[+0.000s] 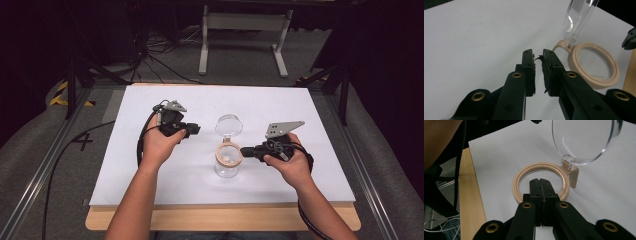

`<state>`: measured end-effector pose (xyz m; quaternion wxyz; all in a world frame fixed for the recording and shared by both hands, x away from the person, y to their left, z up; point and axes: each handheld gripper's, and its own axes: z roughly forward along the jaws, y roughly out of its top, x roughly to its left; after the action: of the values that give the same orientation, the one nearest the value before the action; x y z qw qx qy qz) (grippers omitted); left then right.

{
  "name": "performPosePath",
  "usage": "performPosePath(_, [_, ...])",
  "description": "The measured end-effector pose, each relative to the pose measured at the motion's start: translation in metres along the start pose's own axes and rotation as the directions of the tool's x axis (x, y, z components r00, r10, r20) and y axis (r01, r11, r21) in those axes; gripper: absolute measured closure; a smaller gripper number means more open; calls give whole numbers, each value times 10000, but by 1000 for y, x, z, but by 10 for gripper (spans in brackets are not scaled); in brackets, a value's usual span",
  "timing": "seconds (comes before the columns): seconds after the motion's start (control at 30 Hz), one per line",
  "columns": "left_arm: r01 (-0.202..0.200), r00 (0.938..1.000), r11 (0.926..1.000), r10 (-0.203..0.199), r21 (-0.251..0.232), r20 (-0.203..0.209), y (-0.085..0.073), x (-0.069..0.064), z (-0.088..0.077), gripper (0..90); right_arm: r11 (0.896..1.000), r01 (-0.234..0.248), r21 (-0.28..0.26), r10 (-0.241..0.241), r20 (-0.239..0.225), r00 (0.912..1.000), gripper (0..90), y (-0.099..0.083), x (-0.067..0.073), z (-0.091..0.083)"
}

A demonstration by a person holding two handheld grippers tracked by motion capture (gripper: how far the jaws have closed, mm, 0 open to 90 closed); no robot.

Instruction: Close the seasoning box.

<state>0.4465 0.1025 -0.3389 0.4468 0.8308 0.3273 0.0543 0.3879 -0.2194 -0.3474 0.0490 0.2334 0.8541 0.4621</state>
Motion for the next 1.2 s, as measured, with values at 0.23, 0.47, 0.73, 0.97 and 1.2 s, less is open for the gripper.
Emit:
performPosePath(0.23, [-164,9988,9991,182,-403,451,22,-3,13,811,10000,-49,-39,49,-142,9999,900,4,2,9])
performPosePath(0.47, [-402,9974,9975,435,-574,569,36,-12,23,810,9998,-146,-130,144,-110,9998,900,4,-1,13])
performPosePath(0.73, [-518,9968,9971,550,-554,581,40,-18,20,812,9994,-235,-259,233,-86,9997,900,3,-3,13])
performPosePath(0.97, [-998,9921,9949,1007,-160,750,37,-29,16,794,9992,-288,-273,284,-142,9995,900,3,-3,13])
performPosePath(1.2, [-1258,9895,9920,1250,61,722,35,-37,11,796,9993,-279,-248,275,-169,9995,900,3,-2,12])
